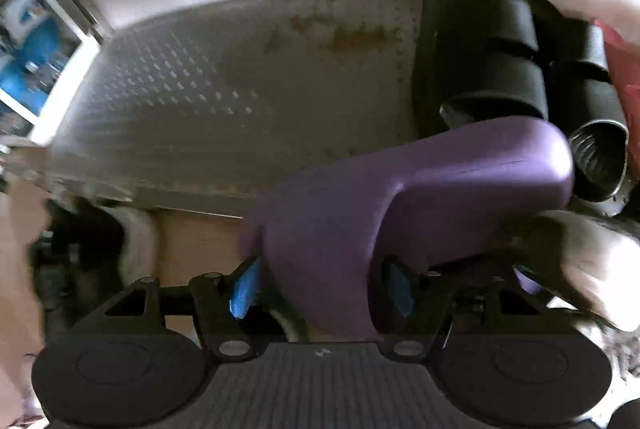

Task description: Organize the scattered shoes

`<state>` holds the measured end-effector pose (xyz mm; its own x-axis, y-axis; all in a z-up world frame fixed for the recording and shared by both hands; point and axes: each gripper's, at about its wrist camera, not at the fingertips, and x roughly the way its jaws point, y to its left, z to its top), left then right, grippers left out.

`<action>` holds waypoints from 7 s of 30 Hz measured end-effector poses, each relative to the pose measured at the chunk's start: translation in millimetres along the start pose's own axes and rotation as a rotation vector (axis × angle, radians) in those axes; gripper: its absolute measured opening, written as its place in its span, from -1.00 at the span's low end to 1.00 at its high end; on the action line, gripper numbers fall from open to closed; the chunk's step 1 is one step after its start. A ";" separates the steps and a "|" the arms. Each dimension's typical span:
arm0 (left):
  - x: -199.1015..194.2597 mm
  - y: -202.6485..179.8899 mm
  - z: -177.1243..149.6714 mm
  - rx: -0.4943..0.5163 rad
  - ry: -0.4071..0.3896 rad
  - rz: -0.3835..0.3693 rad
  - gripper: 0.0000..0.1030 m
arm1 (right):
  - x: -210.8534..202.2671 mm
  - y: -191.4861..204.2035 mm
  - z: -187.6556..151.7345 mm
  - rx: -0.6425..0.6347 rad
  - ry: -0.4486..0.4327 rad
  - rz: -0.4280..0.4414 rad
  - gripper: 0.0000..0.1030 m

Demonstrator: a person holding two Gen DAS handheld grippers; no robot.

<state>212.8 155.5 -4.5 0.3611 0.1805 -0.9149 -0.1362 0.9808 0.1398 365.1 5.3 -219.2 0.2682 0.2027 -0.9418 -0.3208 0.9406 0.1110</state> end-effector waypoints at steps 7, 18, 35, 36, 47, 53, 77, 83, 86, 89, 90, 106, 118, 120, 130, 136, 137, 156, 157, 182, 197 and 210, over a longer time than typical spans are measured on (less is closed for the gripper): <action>-15.7 6.2 -0.9 -0.030 -0.044 -0.013 0.89 | -100.1 6.5 -18.5 0.034 -0.161 0.068 -0.54; -22.9 -3.4 -5.4 -0.030 -0.051 -0.049 0.89 | -210.6 -4.5 -128.8 -0.048 0.243 0.019 -0.09; -26.4 48.2 -5.6 -0.107 -0.066 -0.006 0.90 | 6.5 81.5 -137.8 0.194 0.414 0.130 0.78; -26.6 50.7 -5.9 -0.109 -0.067 -0.001 0.90 | 17.0 86.7 -142.5 0.186 0.421 0.116 0.78; -29.2 55.5 -5.7 -0.115 -0.065 -0.021 0.90 | 42.0 137.7 -145.0 0.107 0.293 -0.147 -0.01; -24.8 51.9 -7.0 -0.105 -0.048 -0.017 0.90 | 59.4 114.1 -99.5 0.168 0.334 -0.153 -0.25; -2.7 -72.4 -20.3 0.165 0.020 -0.160 0.91 | -231.8 -56.3 -29.3 0.136 0.026 -0.065 0.79; 12.8 -88.3 -10.3 0.126 0.053 -0.186 0.91 | -257.7 -143.4 -14.5 0.602 -0.140 -0.042 0.65; 15.0 -96.7 -7.1 0.129 0.055 -0.204 0.91 | -265.0 -157.6 -10.2 0.634 -0.171 0.068 0.69; 19.4 -107.3 -10.3 0.168 0.067 -0.203 0.91 | -272.7 -160.3 -9.8 0.634 -0.184 0.021 0.75; 21.1 -111.1 -12.6 0.185 0.074 -0.206 0.91 | -273.8 -160.3 -9.8 0.632 -0.187 0.019 0.75; 34.7 -159.7 7.8 0.025 -0.002 -0.351 0.91 | -269.8 -170.0 -17.1 0.716 -0.143 0.102 0.78; 162.6 -177.0 35.7 -0.801 0.196 -0.548 0.90 | -272.2 -175.6 -16.9 0.693 -0.112 0.141 0.79; 180.2 -185.0 39.4 -0.831 0.237 -0.578 0.89 | -274.3 -174.3 -16.3 0.680 -0.111 0.153 0.79; 230.8 -223.2 54.6 -0.795 0.315 -0.741 0.52 | -273.5 -176.2 -19.1 0.677 -0.082 0.157 0.83; 235.3 -225.9 49.5 -0.769 0.268 -0.745 0.02 | -269.2 -176.1 -18.3 0.676 -0.065 0.142 0.84; 233.2 -226.1 48.8 -0.766 0.262 -0.744 -0.03 | -268.9 -175.4 -17.7 0.673 -0.064 0.136 0.84; 68.5 -122.9 5.2 -0.845 0.112 -0.891 -0.08 | -290.3 -159.2 -9.2 0.689 -0.222 0.136 0.84; 56.8 -105.0 -2.8 -0.857 0.095 -0.873 -0.08 | -293.2 -155.7 -8.6 0.691 -0.239 0.148 0.84; -5.2 -9.8 -55.1 0.190 0.077 -0.007 0.73 | -138.1 34.6 -98.7 0.118 0.351 0.201 0.82; -28.6 20.9 -62.6 0.098 0.020 -0.080 0.81 | -75.7 84.2 -203.8 0.679 0.234 0.179 0.39; -36.1 49.6 -50.3 -0.073 -0.013 -0.052 0.82 | -42.0 139.5 -173.6 0.167 0.219 0.072 -0.57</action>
<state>146.6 193.9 16.4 0.3817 0.1309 -0.9150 -0.1841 0.9809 0.0635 151.4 80.8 -219.3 0.0417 0.2243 -0.9736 -0.1729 0.9614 0.2141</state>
